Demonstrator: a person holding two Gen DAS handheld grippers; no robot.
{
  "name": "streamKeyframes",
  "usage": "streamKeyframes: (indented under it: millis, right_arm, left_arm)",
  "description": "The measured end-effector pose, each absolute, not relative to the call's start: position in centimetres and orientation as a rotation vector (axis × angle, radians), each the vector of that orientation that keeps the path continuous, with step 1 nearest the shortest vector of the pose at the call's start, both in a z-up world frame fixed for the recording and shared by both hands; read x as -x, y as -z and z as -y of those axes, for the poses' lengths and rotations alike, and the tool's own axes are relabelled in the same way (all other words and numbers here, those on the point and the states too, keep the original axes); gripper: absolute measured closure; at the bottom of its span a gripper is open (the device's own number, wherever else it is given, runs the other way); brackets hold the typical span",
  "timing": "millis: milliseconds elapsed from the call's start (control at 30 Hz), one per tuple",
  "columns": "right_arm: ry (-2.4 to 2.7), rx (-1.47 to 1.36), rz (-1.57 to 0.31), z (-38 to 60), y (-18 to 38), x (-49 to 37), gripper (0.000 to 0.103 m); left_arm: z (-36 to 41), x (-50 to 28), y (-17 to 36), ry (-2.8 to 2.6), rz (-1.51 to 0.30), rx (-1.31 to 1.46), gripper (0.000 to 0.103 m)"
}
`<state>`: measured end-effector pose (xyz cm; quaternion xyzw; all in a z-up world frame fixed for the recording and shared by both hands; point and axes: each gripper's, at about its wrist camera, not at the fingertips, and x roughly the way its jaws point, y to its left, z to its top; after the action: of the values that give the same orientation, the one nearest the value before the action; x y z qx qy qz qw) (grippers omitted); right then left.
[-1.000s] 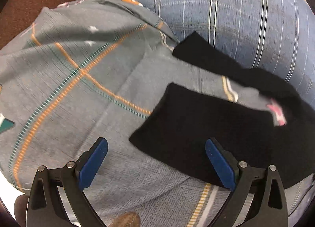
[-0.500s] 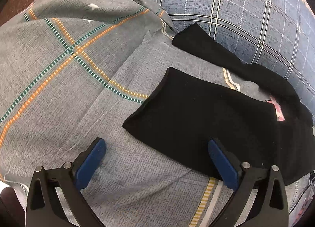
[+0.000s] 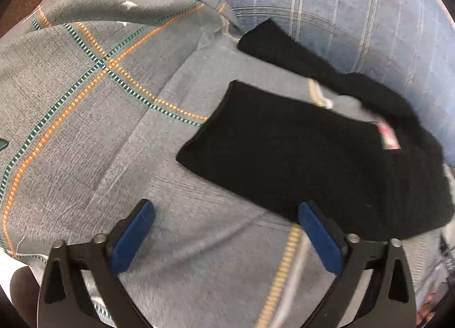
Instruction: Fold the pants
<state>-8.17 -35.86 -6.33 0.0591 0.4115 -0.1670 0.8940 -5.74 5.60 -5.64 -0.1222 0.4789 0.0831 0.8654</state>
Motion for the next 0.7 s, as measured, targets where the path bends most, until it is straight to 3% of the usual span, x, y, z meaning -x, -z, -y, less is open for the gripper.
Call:
streamKeyframes:
  millis: [400, 700]
  right_arm:
    - [0.251, -0.105, -0.746, 33.4, 1.0, 11.8, 0.0]
    - [0.15, -0.074, -0.615, 31.2, -2.5, 11.9, 0.0]
  left_arm:
    - [-2.1, 10.9, -5.3, -0.173, -0.689, 0.102, 0.01]
    - [-0.8, 10.9, -7.3, -0.188, -0.645, 0.045, 0.01]
